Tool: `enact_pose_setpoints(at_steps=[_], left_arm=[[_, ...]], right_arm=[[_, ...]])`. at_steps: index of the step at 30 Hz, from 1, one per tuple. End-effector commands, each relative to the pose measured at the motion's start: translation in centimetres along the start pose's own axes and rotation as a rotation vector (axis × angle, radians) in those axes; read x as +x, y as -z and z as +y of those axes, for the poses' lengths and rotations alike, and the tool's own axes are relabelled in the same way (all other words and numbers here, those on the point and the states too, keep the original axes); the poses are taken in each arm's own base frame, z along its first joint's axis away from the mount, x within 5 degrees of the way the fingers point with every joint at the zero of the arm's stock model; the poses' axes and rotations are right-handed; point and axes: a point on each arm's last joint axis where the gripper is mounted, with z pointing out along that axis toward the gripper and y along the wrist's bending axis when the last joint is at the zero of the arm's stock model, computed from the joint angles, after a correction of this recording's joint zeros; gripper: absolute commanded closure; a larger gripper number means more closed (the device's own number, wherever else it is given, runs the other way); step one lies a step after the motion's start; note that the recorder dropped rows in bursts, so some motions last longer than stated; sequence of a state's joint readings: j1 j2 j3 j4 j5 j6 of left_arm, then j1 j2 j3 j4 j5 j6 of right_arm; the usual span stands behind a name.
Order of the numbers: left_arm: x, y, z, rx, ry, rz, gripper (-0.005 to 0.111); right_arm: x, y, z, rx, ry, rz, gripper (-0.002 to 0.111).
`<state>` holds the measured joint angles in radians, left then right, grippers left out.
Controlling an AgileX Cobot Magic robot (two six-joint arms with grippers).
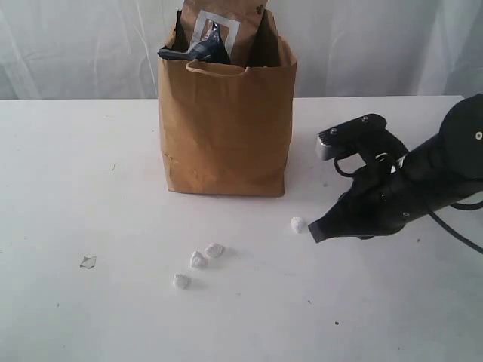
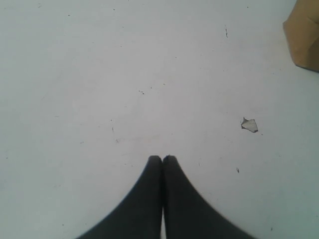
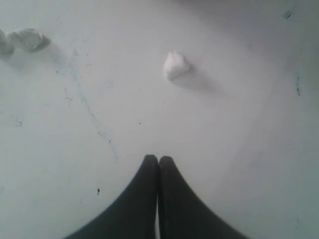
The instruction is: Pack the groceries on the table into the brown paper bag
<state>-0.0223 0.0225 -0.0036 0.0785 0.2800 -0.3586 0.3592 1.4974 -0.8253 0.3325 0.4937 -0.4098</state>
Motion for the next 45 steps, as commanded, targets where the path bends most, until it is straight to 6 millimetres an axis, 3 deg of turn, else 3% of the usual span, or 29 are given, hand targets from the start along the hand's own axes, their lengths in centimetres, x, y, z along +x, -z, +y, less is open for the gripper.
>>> enact_pose_setpoints(at_steps=[1,3,6,11,14,17,20,28,34,45], left_arm=[[0.1,0.0,0.1,-0.007,-0.004,-0.003,0.107],[0.1,0.0,0.1,-0.007,-0.004,-0.003,0.107],[0.1,0.0,0.1,-0.007,-0.004,-0.003,0.107],[0.1,0.0,0.1,-0.007,-0.004,-0.003,0.107],[0.1,0.0,0.1,-0.007,-0.004,-0.003,0.107],[0.1,0.0,0.1,-0.007,-0.004,-0.003,0.107],[0.1,0.0,0.1,-0.007,-0.004,-0.003,0.107],[0.1,0.0,0.1,-0.007,-0.004,-0.003,0.107],[0.1,0.0,0.1,-0.007,-0.004,-0.003,0.107],[0.1,0.0,0.1,-0.007,-0.004,-0.003,0.107]], right_arm=[[-0.7,0.3,-0.3,0.036,0.024,-0.076,0.108],[-0.9,0.2,-0.5,0.061,0.049,-0.1,0.106],[-1.0,-0.6,-1.0,0.111,0.136,-0.105,0.092],[-0.4,-4.4,-1.8,0.137,0.374,-0.03,0.056],[0.2,-7.0,-2.0,0.131,0.561,0.022,0.045],[0.3,-8.2,-1.8,0.139,0.736,0.019,0.044],[-0.2,-8.3,-1.4,0.161,0.743,-0.031,0.044],[-0.8,-8.2,-1.5,0.185,0.576,-0.104,0.044],[-1.9,-8.0,-1.7,0.206,0.313,-0.242,0.045],[-1.9,-9.4,-0.8,0.199,0.396,-0.268,0.045]])
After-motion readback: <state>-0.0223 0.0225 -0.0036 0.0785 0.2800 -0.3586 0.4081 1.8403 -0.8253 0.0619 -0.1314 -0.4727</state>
